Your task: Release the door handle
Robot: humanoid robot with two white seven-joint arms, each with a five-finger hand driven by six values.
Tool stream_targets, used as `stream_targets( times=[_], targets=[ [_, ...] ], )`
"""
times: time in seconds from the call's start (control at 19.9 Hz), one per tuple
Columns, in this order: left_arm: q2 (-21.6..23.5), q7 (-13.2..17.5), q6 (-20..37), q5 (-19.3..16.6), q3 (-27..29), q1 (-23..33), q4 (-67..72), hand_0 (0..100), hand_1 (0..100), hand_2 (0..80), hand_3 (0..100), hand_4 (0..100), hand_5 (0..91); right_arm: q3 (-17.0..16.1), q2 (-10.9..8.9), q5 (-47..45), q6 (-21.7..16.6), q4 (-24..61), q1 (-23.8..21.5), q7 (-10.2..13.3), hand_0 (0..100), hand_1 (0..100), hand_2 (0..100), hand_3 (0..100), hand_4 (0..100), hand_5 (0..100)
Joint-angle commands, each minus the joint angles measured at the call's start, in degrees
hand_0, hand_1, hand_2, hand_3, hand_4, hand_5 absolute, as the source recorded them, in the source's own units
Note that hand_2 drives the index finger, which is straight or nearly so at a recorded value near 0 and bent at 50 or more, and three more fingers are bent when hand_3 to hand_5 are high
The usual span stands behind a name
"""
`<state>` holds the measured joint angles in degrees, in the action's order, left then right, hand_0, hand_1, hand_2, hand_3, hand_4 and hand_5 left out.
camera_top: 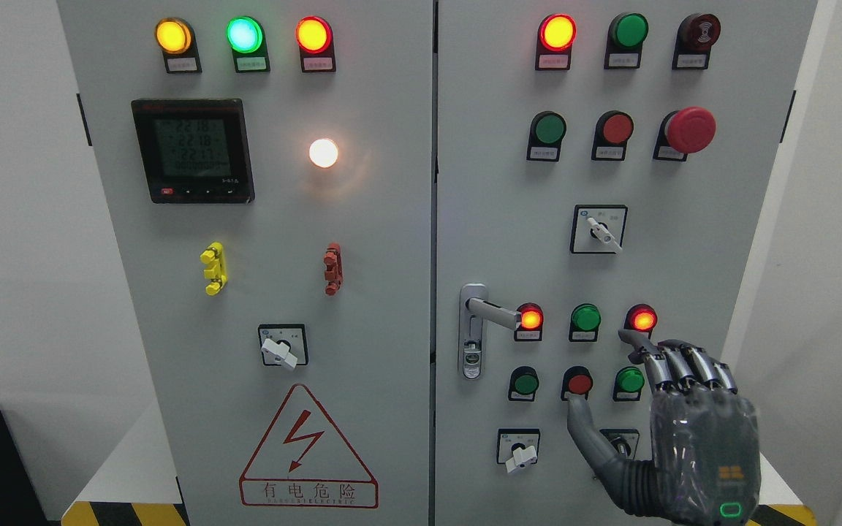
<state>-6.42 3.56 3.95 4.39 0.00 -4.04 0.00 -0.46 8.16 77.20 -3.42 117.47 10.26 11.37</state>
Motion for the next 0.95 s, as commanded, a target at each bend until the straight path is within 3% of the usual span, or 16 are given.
stream_targets(
  times=[0.0, 0.9],
  targets=[
    [0.0, -0.1, 0.0, 0.0, -1.1, 0.0, -1.0, 0, 0, 2.6, 9, 1, 0.0, -1.3, 0.02, -0.2, -0.1, 2.2, -0.4, 0.1, 25, 32, 0, 0, 0, 0],
    [0.0, -0.2, 0.0, 0.0, -1.1, 0.0, -1.0, 0, 0, 2.4, 8, 1, 0.0, -1.1, -0.07, -0.7, -0.1, 2.2, -0.4, -0.1, 27, 30, 0, 0, 0, 0]
  ],
)
